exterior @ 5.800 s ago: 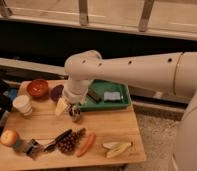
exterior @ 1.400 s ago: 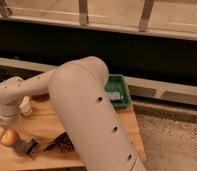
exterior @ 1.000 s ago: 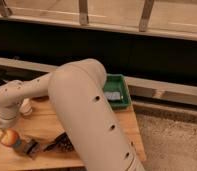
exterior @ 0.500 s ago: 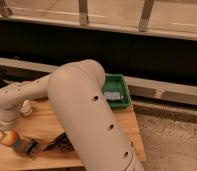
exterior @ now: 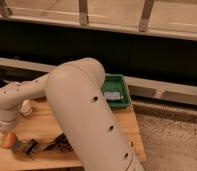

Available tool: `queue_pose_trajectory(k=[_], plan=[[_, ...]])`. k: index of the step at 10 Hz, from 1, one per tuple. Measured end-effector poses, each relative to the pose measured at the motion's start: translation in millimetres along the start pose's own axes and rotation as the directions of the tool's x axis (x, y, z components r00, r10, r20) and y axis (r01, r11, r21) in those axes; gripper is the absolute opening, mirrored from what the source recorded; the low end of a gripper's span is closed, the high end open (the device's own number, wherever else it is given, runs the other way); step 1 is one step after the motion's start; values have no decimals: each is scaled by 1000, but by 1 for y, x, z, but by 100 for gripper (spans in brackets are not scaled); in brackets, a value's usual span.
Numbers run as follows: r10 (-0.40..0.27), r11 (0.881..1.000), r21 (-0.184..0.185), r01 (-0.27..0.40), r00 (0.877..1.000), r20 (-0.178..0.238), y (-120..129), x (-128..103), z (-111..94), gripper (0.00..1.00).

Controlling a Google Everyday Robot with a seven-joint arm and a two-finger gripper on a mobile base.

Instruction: Place apple in table surface

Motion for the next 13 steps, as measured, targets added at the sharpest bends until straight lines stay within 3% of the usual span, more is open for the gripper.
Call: queue_pose_trajectory(k=[3,5,7,8,11,13], plan=[[5,1000,13,-5,1000,-2,0,-1,-1,11],[7,1000,24,-7,1000,1,-2,-3,-4,0],[5,999,36,-6,1000,12,-4,-5,-12,0],[5,997,72,-8,1000,29,-15,-8,-33,0],[1,995,104,-5,999,39,-21,-10,-48,0],[8,990,142,-17,998,61,-33,-9,-71,0]])
